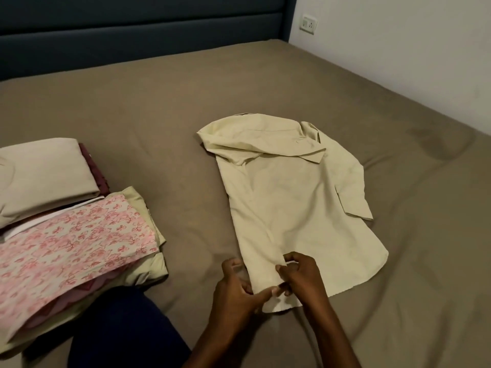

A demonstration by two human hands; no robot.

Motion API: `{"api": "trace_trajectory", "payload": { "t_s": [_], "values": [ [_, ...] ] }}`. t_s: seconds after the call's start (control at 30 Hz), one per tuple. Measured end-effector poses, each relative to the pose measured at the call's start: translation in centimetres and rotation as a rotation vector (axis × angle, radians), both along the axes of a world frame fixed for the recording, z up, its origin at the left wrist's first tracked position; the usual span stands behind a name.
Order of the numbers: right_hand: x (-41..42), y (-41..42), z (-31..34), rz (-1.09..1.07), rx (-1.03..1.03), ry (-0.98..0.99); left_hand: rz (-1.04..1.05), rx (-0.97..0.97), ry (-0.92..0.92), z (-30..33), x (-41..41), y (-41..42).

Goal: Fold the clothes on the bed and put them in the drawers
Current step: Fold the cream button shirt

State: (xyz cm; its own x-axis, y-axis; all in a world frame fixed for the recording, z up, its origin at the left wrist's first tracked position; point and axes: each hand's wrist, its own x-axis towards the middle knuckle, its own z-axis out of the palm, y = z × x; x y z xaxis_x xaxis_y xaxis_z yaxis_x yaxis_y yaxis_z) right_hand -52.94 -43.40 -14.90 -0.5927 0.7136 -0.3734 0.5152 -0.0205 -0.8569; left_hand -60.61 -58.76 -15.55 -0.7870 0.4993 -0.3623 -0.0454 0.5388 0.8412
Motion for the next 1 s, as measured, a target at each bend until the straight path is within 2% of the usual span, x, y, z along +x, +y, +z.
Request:
{"api": "trace_trajectory", "payload": {
  "t_s": [0.07,0.13,0.23,0.3,0.43,0.53,0.67,0.83,0.9,1.0],
  "values": [
    [0.1,0.5,0.0,0.034,-0.097,-0.017,-0.106,-0.177,0.267,-0.1,1.5,0.4],
    [0.0,0.6,-0.1,0.054,-0.094,-0.049,-0.121,-0.293,0.502,-0.9,2.7,0.9],
    [-0.6,0.8,-0.2,0.030,0.022,-0.098,-0.262,-0.421,0.715,-2.2,2.7,1.5],
    [-1.3,1.3,-0.4,0.024,0.124,-0.099,-0.218,-0.425,0.881,-3.6,2.4,1.8],
    [-4.0,3.1,-1.0,0.021,0.236,-0.081,-0.230,-0.275,0.921,-2.5,1.4,1.3],
    [-7.6,4.8,-1.0,-0.049,0.179,0.073,-0.161,-0.127,0.858,-1.4,0.0,2.1],
    [-15.2,8.5,-1.0,-0.141,0.069,0.264,-0.083,-0.106,0.821,-1.8,-5.2,4.4],
    [-23.8,13.3,-2.6,-0.179,0.082,0.274,0.103,-0.157,0.623,-0.4,-17.8,7.6],
    [-26.4,15.2,-4.1,-0.164,0.296,0.151,0.142,-0.147,0.569,0.0,-24.7,9.1],
    [-28.3,17.1,-4.7,-0.111,0.819,-0.106,0.174,-0.086,0.405,-0.5,-33.3,10.3]
  ]
}}
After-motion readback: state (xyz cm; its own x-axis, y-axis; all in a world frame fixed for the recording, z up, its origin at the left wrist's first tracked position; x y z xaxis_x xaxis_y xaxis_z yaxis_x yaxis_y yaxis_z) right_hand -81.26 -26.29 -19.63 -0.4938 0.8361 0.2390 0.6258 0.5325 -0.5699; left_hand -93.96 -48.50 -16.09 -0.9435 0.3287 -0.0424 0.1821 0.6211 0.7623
